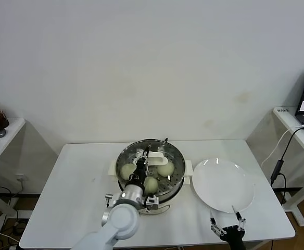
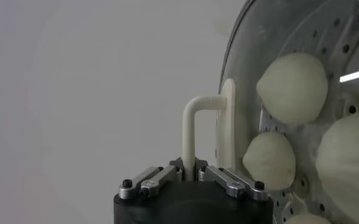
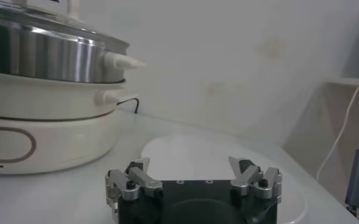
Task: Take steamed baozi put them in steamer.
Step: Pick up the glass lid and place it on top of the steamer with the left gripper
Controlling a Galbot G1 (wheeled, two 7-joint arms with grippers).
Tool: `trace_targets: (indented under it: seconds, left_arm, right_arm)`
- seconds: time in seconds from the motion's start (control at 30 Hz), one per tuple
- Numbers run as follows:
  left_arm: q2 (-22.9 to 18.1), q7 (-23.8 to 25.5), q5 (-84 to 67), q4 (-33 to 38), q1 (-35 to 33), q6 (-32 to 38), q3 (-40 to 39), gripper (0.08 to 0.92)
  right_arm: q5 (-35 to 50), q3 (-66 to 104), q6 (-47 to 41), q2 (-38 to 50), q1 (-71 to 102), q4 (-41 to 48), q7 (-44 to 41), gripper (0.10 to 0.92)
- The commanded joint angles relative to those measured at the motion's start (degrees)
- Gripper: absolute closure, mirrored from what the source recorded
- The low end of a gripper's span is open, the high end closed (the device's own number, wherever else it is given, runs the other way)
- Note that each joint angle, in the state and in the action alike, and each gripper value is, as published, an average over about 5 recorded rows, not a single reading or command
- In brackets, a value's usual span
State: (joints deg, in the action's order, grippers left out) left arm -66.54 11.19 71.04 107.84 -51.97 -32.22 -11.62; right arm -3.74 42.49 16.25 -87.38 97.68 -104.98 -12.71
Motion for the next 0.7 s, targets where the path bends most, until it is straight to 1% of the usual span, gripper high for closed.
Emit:
trace_targets:
  seconds: [0.03, 0.17, 0.27, 0.4, 0.5, 0.6, 0.67, 0.7]
  left_arm:
    - [-0.5, -0.1, -0.9, -0.6, -0.1, 0.3, 0.1, 0.837]
    - [-0.5, -1.4, -3.0, 0.1, -0.7, 0.7, 0.8, 0.835]
    - [-0.6, -2.9, -5.3, 1.6, -2.2, 1.8, 2.2, 0.797]
    - [-1.3, -6.1, -9.9, 5.3, -7.6, 5.8, 5.9, 0.684]
    - [-1.3, -8.3, -15.2, 9.5, -12.9, 8.7, 8.8, 0.598]
    - [-0.3, -10.7, -22.5, 14.3, -19.0, 11.2, 12.4, 0.511]
    - [0.3, -13.3, -28.9, 17.6, -24.2, 13.5, 16.1, 0.459]
    - [0.4, -14.4, -33.6, 18.9, -27.2, 16.2, 18.6, 0.424]
  right_arm:
    - [0.0, -0.2, 0.0, 0.1, 0.0, -0.1, 0.0, 0.203]
    - [0.0, -0.2, -0.1, 0.2, 0.0, -0.2, 0.0, 0.203]
    - [0.0, -0.4, 0.0, 0.2, 0.0, -0.2, 0.0, 0.203]
    - [0.0, -0.4, 0.0, 0.5, 0.0, -0.2, 0.0, 0.203]
    - [0.0, -0.4, -0.1, 0.7, 0.1, -0.3, -0.1, 0.203]
    - [-0.1, -0.6, -0.2, 0.7, -0.1, -0.4, -0.1, 0.203]
    - [-0.2, -0.8, -0.3, 0.6, -0.1, -0.5, -0.1, 0.203]
    - [-0.2, -0.9, -0.2, 0.6, -0.1, -0.5, -0.1, 0.203]
